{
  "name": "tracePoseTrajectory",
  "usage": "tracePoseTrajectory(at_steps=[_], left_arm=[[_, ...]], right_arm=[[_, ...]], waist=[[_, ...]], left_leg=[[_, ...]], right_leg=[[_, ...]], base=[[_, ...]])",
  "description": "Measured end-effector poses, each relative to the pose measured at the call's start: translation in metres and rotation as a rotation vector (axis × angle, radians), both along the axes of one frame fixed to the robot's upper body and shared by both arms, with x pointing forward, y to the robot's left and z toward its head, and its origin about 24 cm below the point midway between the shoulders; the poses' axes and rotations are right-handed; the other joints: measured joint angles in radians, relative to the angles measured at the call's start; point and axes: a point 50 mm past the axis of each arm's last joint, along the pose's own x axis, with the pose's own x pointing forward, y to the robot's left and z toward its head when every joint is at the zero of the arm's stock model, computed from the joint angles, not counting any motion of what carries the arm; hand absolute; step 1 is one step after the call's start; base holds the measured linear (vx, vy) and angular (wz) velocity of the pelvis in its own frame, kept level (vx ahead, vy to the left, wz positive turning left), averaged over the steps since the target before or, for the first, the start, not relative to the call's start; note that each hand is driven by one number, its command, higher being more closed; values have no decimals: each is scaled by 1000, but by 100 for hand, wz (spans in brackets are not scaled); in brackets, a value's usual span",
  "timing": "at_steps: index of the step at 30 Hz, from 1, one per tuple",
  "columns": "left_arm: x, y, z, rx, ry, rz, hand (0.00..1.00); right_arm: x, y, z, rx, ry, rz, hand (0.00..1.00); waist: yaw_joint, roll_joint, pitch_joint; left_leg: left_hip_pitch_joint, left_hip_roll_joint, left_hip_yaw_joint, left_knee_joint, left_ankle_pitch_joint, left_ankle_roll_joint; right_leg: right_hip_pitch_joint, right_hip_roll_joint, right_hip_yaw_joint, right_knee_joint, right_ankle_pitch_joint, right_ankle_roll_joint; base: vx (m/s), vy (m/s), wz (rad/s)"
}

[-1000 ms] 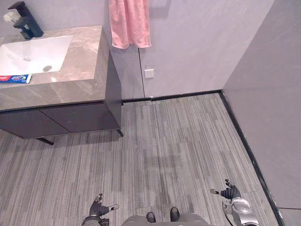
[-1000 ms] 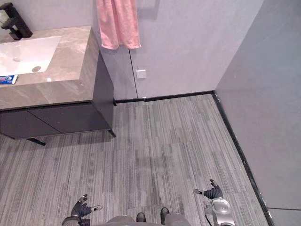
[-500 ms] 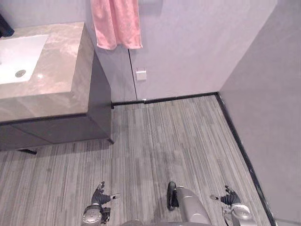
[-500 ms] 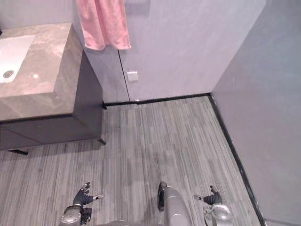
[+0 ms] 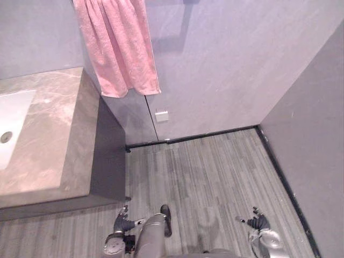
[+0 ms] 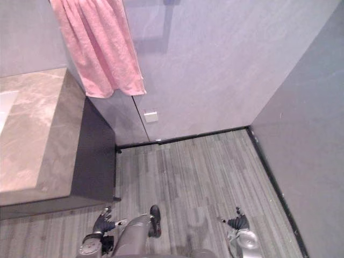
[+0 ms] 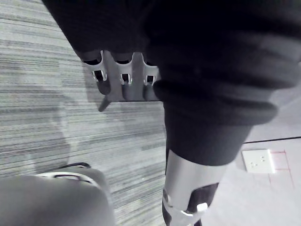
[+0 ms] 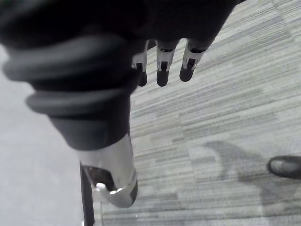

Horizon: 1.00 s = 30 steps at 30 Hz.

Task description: Organize washtable

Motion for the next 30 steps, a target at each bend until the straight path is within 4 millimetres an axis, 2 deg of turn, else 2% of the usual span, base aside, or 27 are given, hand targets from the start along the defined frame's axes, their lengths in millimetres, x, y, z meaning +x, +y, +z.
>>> tracePoseTrajectory(at_steps=[1,2,3,4,5,7,9,11,13,14,15,16,17,18,19,20,21,24,25,26,27,28,29,30], left_arm=[[-1,1,0,2,4,0,0],[-2,2,-1,5,10,1,0],[-3,5,-1,14,12,-2,0],[-3,9,0,27,11,-1,0],[-2,12,1,36,10,-2,0],[-2,13,2,42,10,2,0],[-2,16,3,57,7,7,0],[3,12,3,44,-3,7,0],[6,7,3,31,-13,6,0],[4,6,2,27,-9,4,0],[1,1,-2,10,11,13,0],[0,-1,-2,3,13,15,0],[0,-3,-3,-5,13,22,0],[0,-7,-3,-17,13,23,0],[0,-9,-3,-23,11,23,0],[-1,-12,-4,-30,8,25,0],[-3,-15,-4,-40,10,28,0],[-1,-25,-3,-68,-5,30,0],[0,-26,-3,-70,-8,29,0],[0,-26,-3,-70,-8,30,0],[1,-26,-3,-70,-9,28,0],[0,-26,-4,-70,-4,28,0],[-2,-22,-6,-57,14,27,0],[-2,-18,-6,-43,18,17,0]], right_arm=[[0,0,0,1,0,1,0],[1,1,0,1,-2,3,0],[2,2,0,3,-4,11,0],[3,5,0,7,-4,22,0],[3,8,-1,11,-2,29,0],[5,13,-1,15,-6,44,0],[1,15,-3,13,10,61,0],[-6,14,-5,10,28,60,0],[-13,14,-8,12,47,55,0],[-22,13,-11,13,69,48,0],[-34,9,-13,10,101,26,0],[-36,8,-14,13,106,11,0],[-34,10,-13,17,96,8,0],[-28,13,-11,21,73,15,0],[-27,14,-10,23,63,14,0],[-22,18,-9,37,39,8,0],[-20,19,-7,44,20,-2,0],[-12,18,-3,45,-17,-15,0],[-8,18,-2,45,-27,-18,0],[-6,18,-2,46,-28,-19,0],[-6,17,-2,44,-26,-20,0],[-8,16,-3,42,-20,-21,0],[-13,21,-8,61,10,-23,0],[-17,22,-9,64,22,-24,0]], waist=[[1,-4,0],[-6,-8,-1],[-7,-9,-1],[-9,-7,-1],[-9,-8,-1],[-8,-5,0],[-14,3,3],[-20,11,7],[-37,11,5],[-46,-5,-5],[-46,12,-13],[-39,23,-23],[-34,26,-30],[-36,31,-29],[-34,33,-28],[-22,36,-29],[-9,33,-29],[-9,35,-30],[-8,34,-29],[-6,36,-30],[-9,49,-37],[-10,58,-39],[-5,39,-46],[-8,25,-52]], left_leg=[[19,-8,6,3,-18,7],[55,-21,10,0,-46,16],[109,-33,13,-8,-77,27],[162,-38,12,-14,-101,34],[201,-39,11,-22,-107,35],[275,-39,1,-70,-114,38],[386,-34,-27,-157,-114,38],[441,-19,-61,-190,-114,38],[464,-7,-116,-192,-117,28],[480,-13,-141,-189,-130,-12],[497,5,-172,-176,-161,-67],[498,25,-174,-160,-160,-73],[459,44,-164,-70,-147,-100],[385,70,-155,96,-117,-151],[351,90,-143,177,-109,-180],[317,144,-96,302,-111,-177],[307,176,-63,332,-115,-170],[246,210,-10,301,-130,-145],[225,206,-10,218,-130,-144],[218,184,-29,59,-117,-150],[225,167,-63,-82,-48,-155],[225,160,-83,-134,27,-161],[252,134,-77,-160,36,-155],[271,106,-73,-196,44,-144]], right_leg=[[-24,-8,17,73,6,12],[-62,-22,39,203,37,69],[-116,-33,68,378,76,147],[-173,-35,77,531,76,154],[-215,-35,68,617,71,146],[-291,-29,32,689,51,108],[-367,-1,-26,593,13,44],[-412,38,-49,441,4,26],[-434,73,-39,234,30,27],[-427,80,-17,75,136,8],[-420,80,-38,87,215,-31],[-414,89,-52,88,202,-41],[-391,95,-66,69,180,-51],[-347,102,-86,34,168,-61],[-318,109,-89,13,166,-66],[-246,128,-100,-30,165,-81],[-196,132,-103,-56,162,-86],[-126,121,-100,-113,163,-85],[-119,111,-94,-121,163,-85],[-116,99,-77,-127,166,-78],[-117,99,-70,-130,164,-53],[-115,105,-66,-136,162,-42],[-106,89,-41,-159,169,-15],[-91,62,-35,-185,170,-3]], base=[[414,211,-8],[399,195,-5],[586,239,0],[575,210,4],[535,149,2],[364,53,1],[401,-10,20],[425,-96,56],[476,-149,96],[430,-148,103],[443,-152,86],[438,-183,49],[427,-209,42],[411,-222,43],[386,-193,30],[373,-142,3],[349,-113,0],[249,-12,1],[195,137,-21],[175,167,-28],[162,217,-24],[109,147,-25],[155,190,-9],[117,133,-8]])
